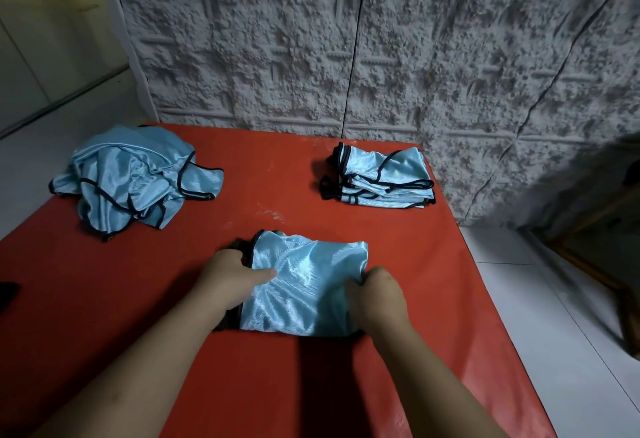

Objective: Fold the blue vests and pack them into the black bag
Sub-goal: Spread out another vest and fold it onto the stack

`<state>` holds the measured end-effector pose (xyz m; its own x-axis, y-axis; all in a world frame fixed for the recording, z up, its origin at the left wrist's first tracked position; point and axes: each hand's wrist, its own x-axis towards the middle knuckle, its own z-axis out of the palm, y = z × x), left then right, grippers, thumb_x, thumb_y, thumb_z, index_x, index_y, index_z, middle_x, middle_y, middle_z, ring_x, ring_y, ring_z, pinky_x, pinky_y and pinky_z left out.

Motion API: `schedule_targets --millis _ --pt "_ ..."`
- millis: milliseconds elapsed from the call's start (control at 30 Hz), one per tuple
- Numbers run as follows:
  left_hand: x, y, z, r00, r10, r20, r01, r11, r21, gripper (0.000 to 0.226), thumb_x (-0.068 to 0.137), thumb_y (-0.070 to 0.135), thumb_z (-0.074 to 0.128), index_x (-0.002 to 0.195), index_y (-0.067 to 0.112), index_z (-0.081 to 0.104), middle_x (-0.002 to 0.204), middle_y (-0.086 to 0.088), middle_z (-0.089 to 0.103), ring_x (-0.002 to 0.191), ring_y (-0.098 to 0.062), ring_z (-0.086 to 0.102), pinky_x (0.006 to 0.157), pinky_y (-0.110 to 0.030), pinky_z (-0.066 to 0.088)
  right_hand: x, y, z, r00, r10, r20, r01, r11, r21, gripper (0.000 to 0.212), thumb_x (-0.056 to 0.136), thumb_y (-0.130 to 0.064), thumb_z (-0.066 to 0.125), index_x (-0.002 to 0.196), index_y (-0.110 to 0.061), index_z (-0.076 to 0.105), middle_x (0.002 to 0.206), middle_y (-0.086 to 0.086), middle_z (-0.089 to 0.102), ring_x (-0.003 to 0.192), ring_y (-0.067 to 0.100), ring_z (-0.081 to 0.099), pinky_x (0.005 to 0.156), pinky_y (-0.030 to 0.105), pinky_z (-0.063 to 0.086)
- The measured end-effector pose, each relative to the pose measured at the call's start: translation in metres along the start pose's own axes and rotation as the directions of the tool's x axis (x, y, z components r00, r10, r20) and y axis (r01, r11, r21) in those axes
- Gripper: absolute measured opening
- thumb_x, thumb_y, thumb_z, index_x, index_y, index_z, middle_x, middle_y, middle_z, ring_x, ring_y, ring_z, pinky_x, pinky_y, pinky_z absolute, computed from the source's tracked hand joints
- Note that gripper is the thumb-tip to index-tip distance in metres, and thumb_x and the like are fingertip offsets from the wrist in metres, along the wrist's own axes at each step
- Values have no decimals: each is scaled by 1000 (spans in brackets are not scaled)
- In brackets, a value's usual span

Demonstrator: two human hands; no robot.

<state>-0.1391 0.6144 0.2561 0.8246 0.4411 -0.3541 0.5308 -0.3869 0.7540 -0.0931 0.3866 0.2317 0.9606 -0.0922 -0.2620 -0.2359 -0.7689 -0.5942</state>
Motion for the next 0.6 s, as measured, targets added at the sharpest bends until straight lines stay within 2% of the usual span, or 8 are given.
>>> schedule_targets --millis 100,200,233,300,333,433,500,600 --pt "-1 0 -2 984 -154 85 167 972 -168 43 72 27 91 100 5 68 100 -9 73 88 -22 68 74 -33 52 6 6 0 996 55 69 -60 996 70 31 75 -34 54 87 -6 60 72 5 56 66 25 51 59 28 40" --pt "-4 2 -2 963 -226 150 252 948 -193 50 70 17 92 107 1 63 94 -9 71 82 -22 68 65 -31 51 5 10 -3 993 70 96 -80 992 102 37 62 -33 55 85 -5 63 68 3 56 60 23 50 47 25 33" --pt "-4 2 -2 956 -238 173 270 942 -200 52 67 16 94 108 0 65 94 -11 74 84 -25 71 70 -34 55 5 11 -3 992 68 102 -80 990 116 39 60 -32 57 86 -4 65 69 3 59 60 22 53 46 24 33" --pt "-7 6 -2 944 -252 215 295 934 -200 52 64 15 95 106 2 69 93 -12 77 88 -29 73 85 -40 58 4 12 -3 992 75 104 -91 984 156 32 63 -27 63 86 -5 67 73 5 65 64 23 61 49 24 39" --pt "-9 7 -2 941 -249 229 297 932 -208 50 64 15 95 105 3 70 93 -12 77 89 -30 73 84 -39 58 5 12 -3 992 76 97 -93 979 181 25 65 -23 64 84 -7 66 74 5 68 67 24 65 52 25 44" --pt "-16 13 -1 940 -222 260 284 930 -232 40 70 15 91 101 3 69 93 -12 76 83 -24 70 64 -30 48 1 13 -4 997 55 60 -68 967 245 10 70 -17 63 78 -11 64 74 3 70 71 24 68 60 30 51" --pt "-21 16 -1 950 -160 266 227 943 -244 30 73 16 89 96 5 72 90 -11 78 79 -22 72 63 -28 48 -1 13 -6 998 44 36 -52 955 290 5 74 -13 63 78 -16 61 77 2 70 74 23 69 67 35 57" --pt "-25 19 -1 948 -53 315 154 940 -304 22 79 12 84 99 7 76 91 -8 79 82 -22 77 70 -28 55 -1 13 -5 998 64 26 -69 920 386 18 74 -8 61 80 -24 56 84 -1 71 78 22 70 76 41 61"
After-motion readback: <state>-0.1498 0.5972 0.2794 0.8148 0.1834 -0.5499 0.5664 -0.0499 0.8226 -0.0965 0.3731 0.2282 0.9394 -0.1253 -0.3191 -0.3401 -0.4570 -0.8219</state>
